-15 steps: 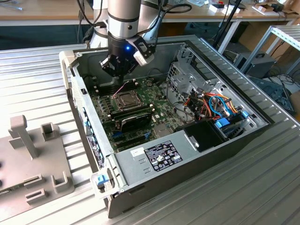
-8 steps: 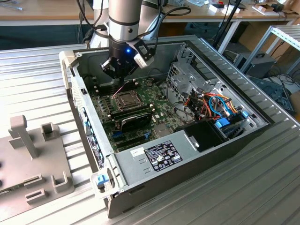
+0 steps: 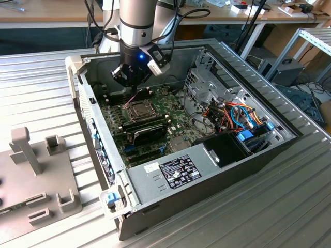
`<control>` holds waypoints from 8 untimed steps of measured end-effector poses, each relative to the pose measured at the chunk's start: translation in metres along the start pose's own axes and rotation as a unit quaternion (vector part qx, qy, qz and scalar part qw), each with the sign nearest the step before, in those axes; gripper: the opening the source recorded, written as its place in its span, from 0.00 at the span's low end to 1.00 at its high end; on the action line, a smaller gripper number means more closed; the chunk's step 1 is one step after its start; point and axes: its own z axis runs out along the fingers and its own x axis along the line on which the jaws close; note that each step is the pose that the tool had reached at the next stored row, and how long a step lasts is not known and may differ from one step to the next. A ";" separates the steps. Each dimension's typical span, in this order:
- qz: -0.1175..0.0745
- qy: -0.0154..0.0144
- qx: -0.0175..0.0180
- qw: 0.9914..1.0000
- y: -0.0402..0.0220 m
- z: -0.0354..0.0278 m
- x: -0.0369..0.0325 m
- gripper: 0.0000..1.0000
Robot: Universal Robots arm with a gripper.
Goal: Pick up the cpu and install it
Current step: 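Install the first cpu locking lever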
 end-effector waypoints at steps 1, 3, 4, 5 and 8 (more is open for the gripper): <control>0.000 0.000 0.000 1.000 0.0001 0.0010 0.0000 0.11; 0.000 0.000 0.000 1.000 0.0005 0.0022 0.0000 0.11; 0.000 0.000 0.000 1.000 0.0007 0.0027 0.0000 0.11; 0.000 0.000 0.000 1.000 0.0007 0.0031 0.0000 0.11; 0.000 0.000 0.000 1.000 0.0015 0.0053 0.0001 0.11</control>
